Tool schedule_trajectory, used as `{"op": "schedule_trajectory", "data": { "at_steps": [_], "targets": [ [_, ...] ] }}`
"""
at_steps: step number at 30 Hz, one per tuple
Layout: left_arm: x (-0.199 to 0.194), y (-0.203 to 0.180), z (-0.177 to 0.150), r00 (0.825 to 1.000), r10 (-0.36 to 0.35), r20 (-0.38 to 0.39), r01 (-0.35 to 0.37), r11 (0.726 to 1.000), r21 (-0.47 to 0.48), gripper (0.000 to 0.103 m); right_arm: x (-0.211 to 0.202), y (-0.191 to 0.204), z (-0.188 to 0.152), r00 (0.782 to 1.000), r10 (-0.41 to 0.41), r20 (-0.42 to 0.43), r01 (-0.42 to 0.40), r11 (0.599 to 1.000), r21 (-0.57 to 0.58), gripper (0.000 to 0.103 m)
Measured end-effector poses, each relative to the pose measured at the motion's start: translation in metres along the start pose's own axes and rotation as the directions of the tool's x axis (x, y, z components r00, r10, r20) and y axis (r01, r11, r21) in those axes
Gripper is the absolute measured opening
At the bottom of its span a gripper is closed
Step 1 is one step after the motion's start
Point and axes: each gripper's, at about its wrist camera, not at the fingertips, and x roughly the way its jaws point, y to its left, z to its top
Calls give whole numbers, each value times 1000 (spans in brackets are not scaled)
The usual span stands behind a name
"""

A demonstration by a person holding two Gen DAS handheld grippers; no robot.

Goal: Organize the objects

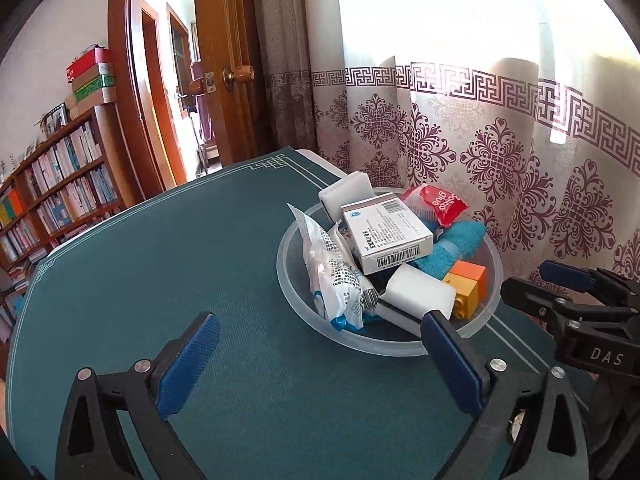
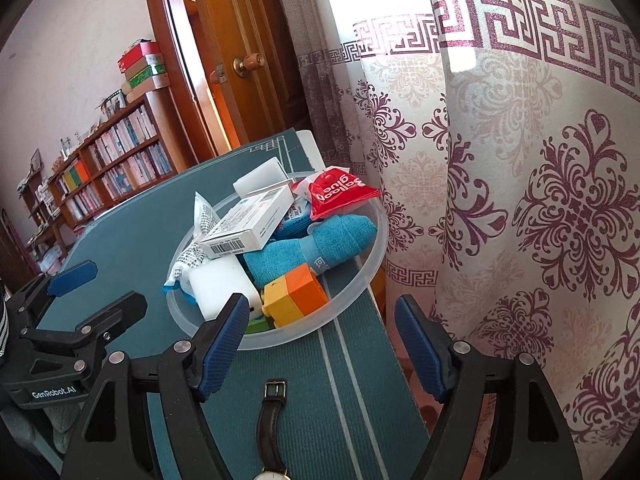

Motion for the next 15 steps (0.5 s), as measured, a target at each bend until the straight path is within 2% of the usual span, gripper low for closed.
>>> {"op": "schedule_trajectory", "data": {
  "at_steps": [7, 15],
  "targets": [
    [-4, 5, -1, 1000, 23, -11, -23, 999, -28, 102, 1, 17, -8, 1000, -11, -24, 9, 997, -82, 89],
    [-4, 6, -3, 998, 41, -37, -42, 998, -41, 102, -4, 30, -12, 1000, -26, -5, 25, 989, -143, 93]
  ]
}}
